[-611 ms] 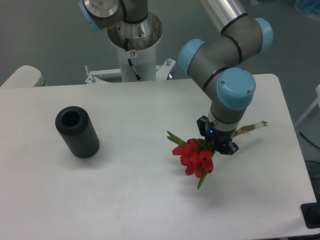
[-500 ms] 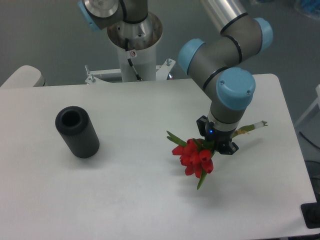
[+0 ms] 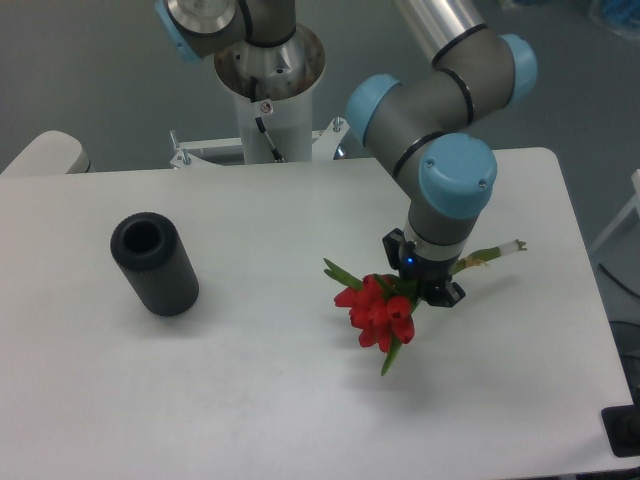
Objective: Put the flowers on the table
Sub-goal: 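Carry the red tulips in the gripper toward the black vase, lowering them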
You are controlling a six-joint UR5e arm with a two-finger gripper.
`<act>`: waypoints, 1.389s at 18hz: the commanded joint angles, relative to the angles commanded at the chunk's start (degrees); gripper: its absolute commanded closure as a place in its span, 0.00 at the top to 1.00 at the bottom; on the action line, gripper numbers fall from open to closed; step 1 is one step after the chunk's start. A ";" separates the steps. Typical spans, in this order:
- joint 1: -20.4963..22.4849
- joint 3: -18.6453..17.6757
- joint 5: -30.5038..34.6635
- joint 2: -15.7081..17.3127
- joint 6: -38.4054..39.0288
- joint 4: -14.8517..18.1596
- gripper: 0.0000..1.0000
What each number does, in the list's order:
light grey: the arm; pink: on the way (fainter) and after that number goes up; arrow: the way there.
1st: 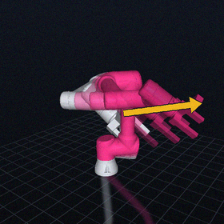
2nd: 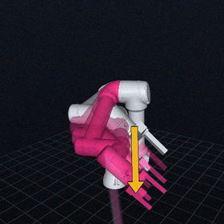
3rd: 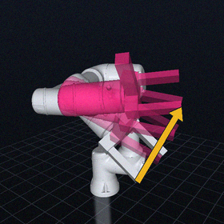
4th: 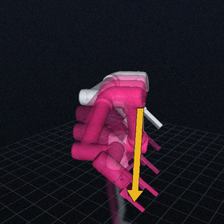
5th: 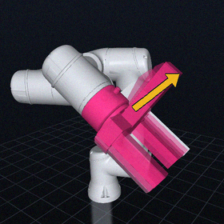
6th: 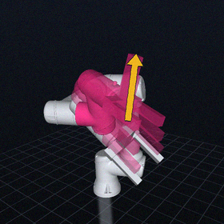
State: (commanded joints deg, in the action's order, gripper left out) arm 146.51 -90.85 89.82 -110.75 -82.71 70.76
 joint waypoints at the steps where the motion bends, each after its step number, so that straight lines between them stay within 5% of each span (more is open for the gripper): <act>1: 0.09 -2.72 -0.09 1.05 0.00 -0.53 0.04; 9: -1.75 -16.10 -1.75 12.04 10.18 -3.34 0.04; 15: -6.15 -20.15 -1.58 10.56 20.12 -9.14 0.06; 19: -7.20 -20.33 -1.58 9.07 21.45 -10.37 0.17; 22: -7.47 -20.07 -1.49 8.62 21.18 -10.46 0.39; 23: -7.64 -19.89 -1.49 8.27 21.18 -10.55 0.61; 24: -7.65 -19.89 -1.41 8.18 21.18 -10.81 1.00; 25: -7.65 -19.98 -1.41 8.18 21.27 -11.34 1.00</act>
State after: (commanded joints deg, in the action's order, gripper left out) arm 138.87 -110.83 88.42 -102.57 -61.44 59.42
